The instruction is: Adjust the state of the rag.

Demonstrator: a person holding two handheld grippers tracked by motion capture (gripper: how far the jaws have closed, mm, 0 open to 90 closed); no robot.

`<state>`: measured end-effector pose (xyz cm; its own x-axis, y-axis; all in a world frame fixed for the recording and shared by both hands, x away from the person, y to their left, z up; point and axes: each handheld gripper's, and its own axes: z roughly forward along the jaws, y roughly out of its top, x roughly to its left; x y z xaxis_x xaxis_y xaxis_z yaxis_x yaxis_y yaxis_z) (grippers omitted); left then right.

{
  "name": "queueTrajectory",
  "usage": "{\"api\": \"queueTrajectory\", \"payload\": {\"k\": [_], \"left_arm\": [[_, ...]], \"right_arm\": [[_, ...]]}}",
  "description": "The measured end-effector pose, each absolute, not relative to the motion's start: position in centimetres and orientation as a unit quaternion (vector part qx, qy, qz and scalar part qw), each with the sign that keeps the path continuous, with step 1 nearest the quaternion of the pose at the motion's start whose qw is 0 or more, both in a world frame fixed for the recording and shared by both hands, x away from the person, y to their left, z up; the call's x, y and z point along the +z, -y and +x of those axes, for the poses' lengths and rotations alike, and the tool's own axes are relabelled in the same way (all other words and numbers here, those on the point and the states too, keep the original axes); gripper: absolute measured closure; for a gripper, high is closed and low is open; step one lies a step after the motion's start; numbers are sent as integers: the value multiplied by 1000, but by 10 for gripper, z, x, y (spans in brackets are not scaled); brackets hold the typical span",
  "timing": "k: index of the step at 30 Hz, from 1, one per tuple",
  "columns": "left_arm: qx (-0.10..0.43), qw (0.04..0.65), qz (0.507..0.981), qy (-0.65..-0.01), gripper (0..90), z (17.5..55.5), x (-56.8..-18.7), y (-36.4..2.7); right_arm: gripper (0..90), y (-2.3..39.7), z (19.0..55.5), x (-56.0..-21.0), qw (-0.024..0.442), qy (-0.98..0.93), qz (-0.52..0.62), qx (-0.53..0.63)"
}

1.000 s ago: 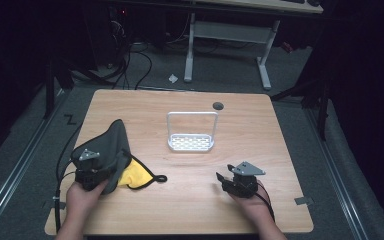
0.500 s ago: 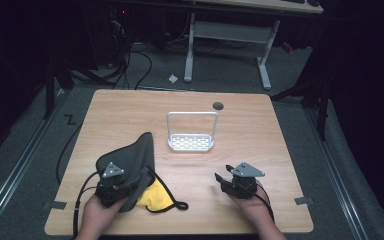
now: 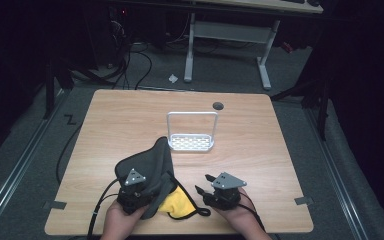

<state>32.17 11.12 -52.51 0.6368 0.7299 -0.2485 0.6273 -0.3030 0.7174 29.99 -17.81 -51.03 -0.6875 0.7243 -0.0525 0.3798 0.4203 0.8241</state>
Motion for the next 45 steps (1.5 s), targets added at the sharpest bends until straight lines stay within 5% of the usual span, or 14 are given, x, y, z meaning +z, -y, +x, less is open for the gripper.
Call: {"api": "queueTrajectory", "payload": {"k": [13, 24, 27, 33, 45], "left_arm": [[58, 447, 798, -401, 447, 318, -515, -105], [77, 454, 794, -398, 423, 316, -507, -111], [75, 458, 792, -397, 412, 315, -506, -112], [75, 474, 788, -387, 344, 312, -492, -115], [89, 496, 758, -415, 364, 319, -486, -148]], "right_arm": [[487, 147, 283, -518, 167, -848, 296, 406], [488, 138, 269, -512, 146, -847, 281, 427], [520, 133, 269, -517, 139, -856, 276, 415], [848, 130, 270, -522, 145, -873, 272, 378], [861, 168, 297, -522, 186, -855, 331, 354]]}}
